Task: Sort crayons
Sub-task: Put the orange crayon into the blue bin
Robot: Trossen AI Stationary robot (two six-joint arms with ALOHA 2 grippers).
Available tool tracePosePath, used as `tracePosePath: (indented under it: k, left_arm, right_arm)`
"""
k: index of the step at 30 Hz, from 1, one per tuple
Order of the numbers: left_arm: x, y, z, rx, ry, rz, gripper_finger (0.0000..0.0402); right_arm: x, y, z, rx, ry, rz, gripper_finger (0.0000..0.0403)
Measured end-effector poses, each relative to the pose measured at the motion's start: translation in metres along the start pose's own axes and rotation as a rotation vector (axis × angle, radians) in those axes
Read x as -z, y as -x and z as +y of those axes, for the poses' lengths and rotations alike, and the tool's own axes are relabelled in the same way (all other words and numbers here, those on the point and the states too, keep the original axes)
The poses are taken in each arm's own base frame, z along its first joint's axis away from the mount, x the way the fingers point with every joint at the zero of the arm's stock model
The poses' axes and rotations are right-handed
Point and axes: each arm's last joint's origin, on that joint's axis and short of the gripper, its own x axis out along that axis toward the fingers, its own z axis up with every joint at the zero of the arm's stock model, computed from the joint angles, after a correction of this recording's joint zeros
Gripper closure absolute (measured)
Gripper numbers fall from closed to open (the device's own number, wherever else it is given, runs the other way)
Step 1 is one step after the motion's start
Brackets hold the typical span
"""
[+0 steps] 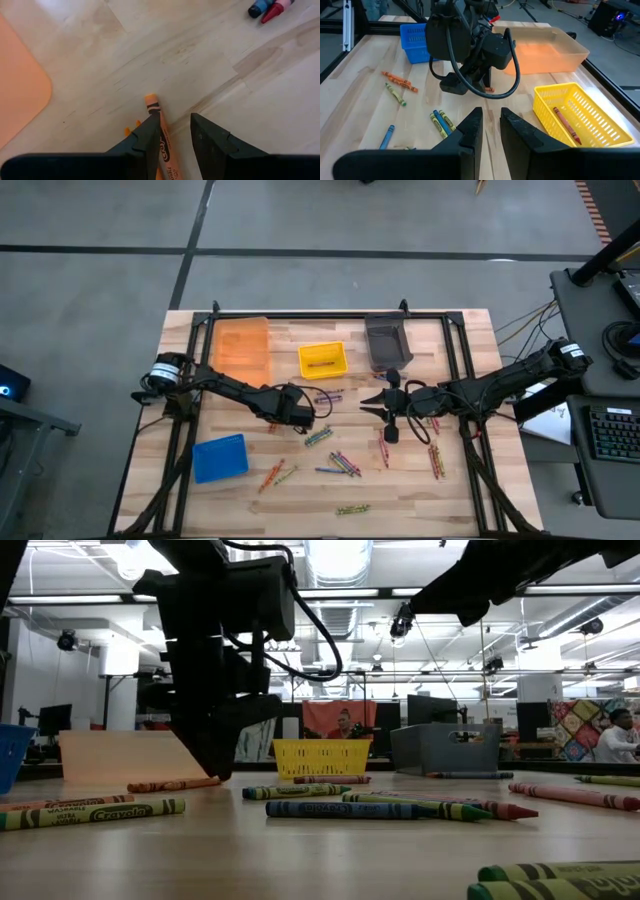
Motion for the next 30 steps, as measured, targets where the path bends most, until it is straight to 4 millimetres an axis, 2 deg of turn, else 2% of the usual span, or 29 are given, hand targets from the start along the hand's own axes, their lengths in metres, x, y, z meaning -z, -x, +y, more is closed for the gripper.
tracePosePath:
  k: [10,16,30]
  left_arm:
    - [0.0,-0.0004,-0.0007,0.004,-0.009,-0.002,0.0311]
    - [-0.0004,-0.0004,-0.0072,0.079,-0.037,0.015,0.0311]
    - [0.0021,0.0034,-0.0006,0.047,-0.059,0.066,0.0311]
  right_arm:
    - [0.0,0.0,0.0,0.0,0.0,0.0,0.0344]
    - [0.0,0.0,0.0,0.0,0.0,0.0,0.0344]
    - [-0.0003,0.0,0.0,0.0,-0.001,-0.003,0.0344]
